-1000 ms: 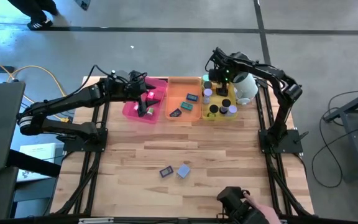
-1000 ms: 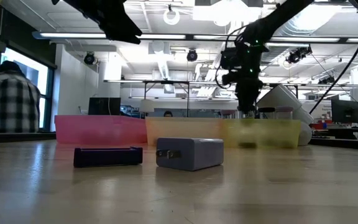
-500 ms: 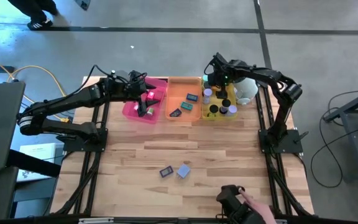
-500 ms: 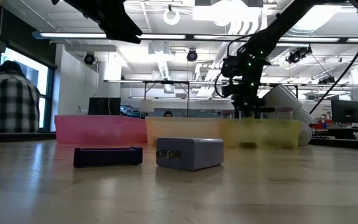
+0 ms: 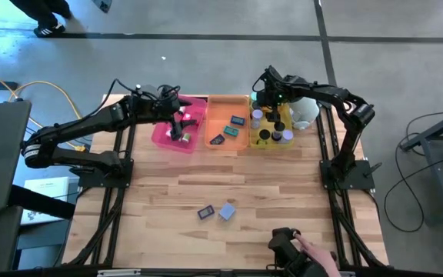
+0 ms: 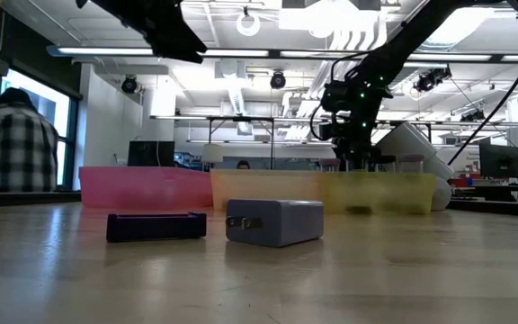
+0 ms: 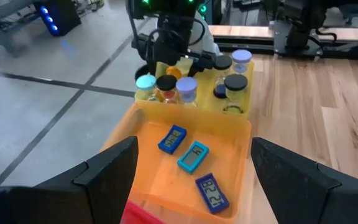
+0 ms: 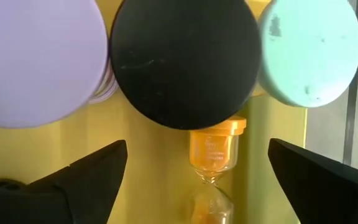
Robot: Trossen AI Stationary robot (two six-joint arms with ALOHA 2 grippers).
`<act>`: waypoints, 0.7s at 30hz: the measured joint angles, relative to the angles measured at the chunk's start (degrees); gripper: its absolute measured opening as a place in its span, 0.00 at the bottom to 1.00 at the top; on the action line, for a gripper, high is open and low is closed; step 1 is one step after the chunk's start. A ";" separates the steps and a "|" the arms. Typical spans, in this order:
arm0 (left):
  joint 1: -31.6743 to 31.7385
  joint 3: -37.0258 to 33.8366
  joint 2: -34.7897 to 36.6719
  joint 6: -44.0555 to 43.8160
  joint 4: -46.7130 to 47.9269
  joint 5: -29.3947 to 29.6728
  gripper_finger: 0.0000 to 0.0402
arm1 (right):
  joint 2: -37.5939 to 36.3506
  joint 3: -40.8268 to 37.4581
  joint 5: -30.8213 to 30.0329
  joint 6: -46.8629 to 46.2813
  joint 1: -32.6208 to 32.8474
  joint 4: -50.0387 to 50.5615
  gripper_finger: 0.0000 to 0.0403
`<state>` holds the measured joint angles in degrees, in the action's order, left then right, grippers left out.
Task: Pick & Place Office items
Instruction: Put the yellow hourglass into the yellow bin
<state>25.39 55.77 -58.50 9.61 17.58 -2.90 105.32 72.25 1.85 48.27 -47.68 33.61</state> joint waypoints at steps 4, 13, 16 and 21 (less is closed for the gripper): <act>-0.01 0.00 0.00 0.00 -0.97 0.00 0.76 | 0.00 0.00 -0.13 -0.44 0.00 0.27 0.89; -0.01 0.00 0.00 0.87 -1.15 -0.02 0.76 | 0.00 -0.04 -0.40 -2.10 0.92 0.44 0.83; -0.01 0.00 0.00 0.87 -1.15 -0.02 0.76 | 0.02 -0.05 -0.39 -2.01 0.96 0.42 0.83; -0.01 0.00 0.00 0.00 -1.15 -0.04 0.76 | 0.02 -0.07 -0.41 -2.04 0.98 0.48 0.84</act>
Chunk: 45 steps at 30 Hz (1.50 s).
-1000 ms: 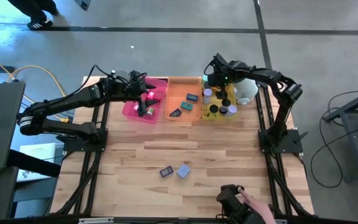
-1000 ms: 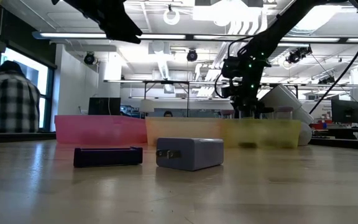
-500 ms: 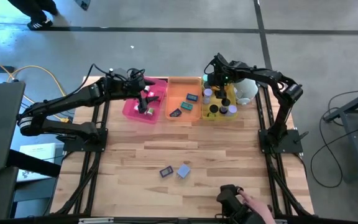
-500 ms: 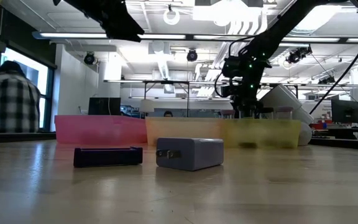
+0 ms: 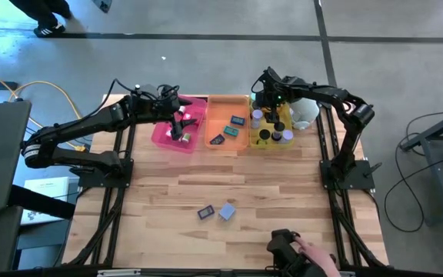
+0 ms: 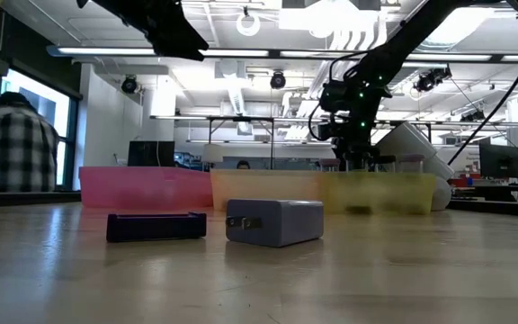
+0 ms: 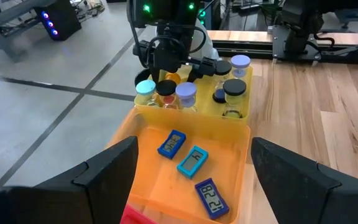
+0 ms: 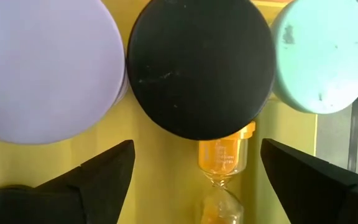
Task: Pick & Place Office items
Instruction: Put the yellow hourglass into the yellow bin
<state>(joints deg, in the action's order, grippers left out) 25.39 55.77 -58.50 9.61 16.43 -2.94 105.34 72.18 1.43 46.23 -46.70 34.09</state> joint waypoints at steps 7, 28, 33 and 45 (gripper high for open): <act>0.00 0.00 0.00 0.05 0.00 0.00 0.76 | 0.01 0.04 -1.09 1.98 0.00 0.44 0.81; 0.00 0.00 0.00 1.08 -0.25 0.00 0.76 | 0.31 3.65 -4.42 -4.83 -0.02 3.34 0.73; 0.00 0.00 0.00 1.03 -0.20 0.00 0.76 | 0.31 3.65 -3.72 -4.13 -0.02 3.80 0.72; 0.00 0.00 0.00 0.85 -0.16 -0.02 0.76 | 0.25 3.69 -1.27 -3.93 -0.33 1.67 0.72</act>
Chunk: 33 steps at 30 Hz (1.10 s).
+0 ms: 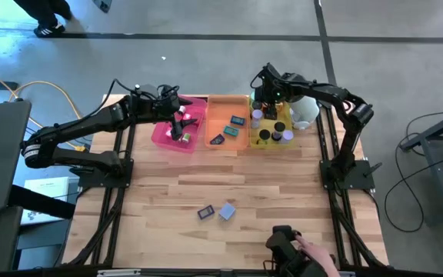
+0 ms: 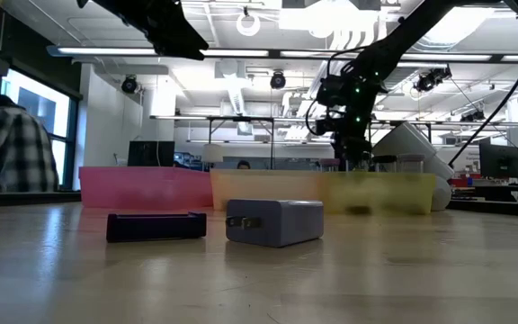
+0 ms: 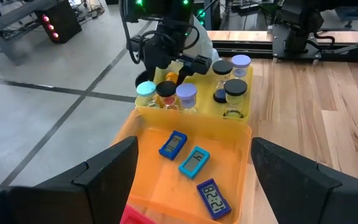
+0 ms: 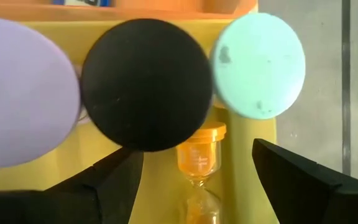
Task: Pick & Place Office items
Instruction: Put the yellow hourglass into the yellow bin
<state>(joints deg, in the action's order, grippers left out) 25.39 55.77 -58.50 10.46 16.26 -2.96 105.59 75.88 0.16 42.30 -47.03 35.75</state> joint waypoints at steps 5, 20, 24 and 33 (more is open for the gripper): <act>0.00 0.00 0.00 -0.75 0.01 -1.49 0.76 | 1.79 0.04 -1.39 -0.41 -0.32 0.35 0.72; -0.02 0.00 0.00 -0.84 0.03 -2.26 0.76 | 2.59 0.04 0.17 1.00 -0.33 -0.64 0.72; -0.02 0.00 0.00 0.22 0.01 -2.23 0.76 | 2.76 0.04 -0.09 -0.22 -0.33 -1.57 0.72; -0.02 0.00 0.00 0.20 0.01 -2.21 0.76 | 5.32 0.35 0.26 -1.63 -0.44 -1.86 0.72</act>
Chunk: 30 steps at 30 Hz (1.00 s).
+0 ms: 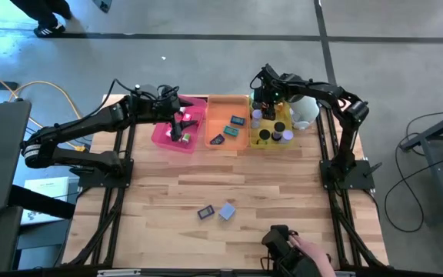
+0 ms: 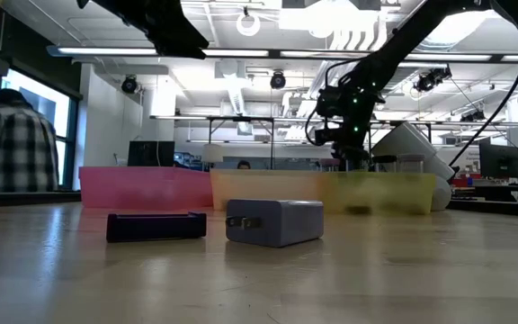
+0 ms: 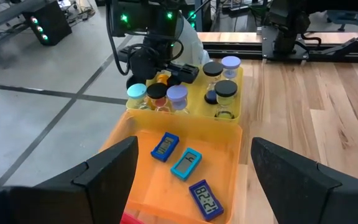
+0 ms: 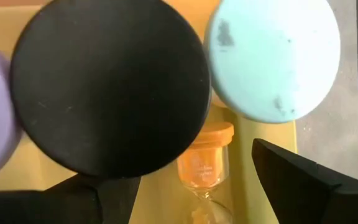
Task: Pick & Place Office items
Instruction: Put the yellow hourglass into the yellow bin
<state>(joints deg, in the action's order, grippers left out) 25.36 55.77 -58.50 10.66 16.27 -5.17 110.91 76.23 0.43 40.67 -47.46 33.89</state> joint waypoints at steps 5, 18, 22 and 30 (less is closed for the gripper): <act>0.00 0.00 0.00 -0.02 0.00 0.02 0.76 | 0.09 -0.04 -0.01 2.50 0.05 -0.56 0.72; 0.02 0.00 0.00 0.48 -0.02 1.03 0.76 | -4.54 -0.40 -0.69 6.13 0.42 0.23 0.72; 0.02 0.00 0.00 0.48 -0.02 1.01 0.76 | -4.47 -0.49 1.16 6.65 0.08 0.50 0.72; 0.02 0.00 0.00 0.00 -0.02 0.98 0.76 | -4.52 -0.42 2.05 9.09 -0.10 0.24 0.72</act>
<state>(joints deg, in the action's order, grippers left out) 25.39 55.77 -58.50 10.65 16.25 -4.19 106.39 75.81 2.47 49.76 -47.56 34.14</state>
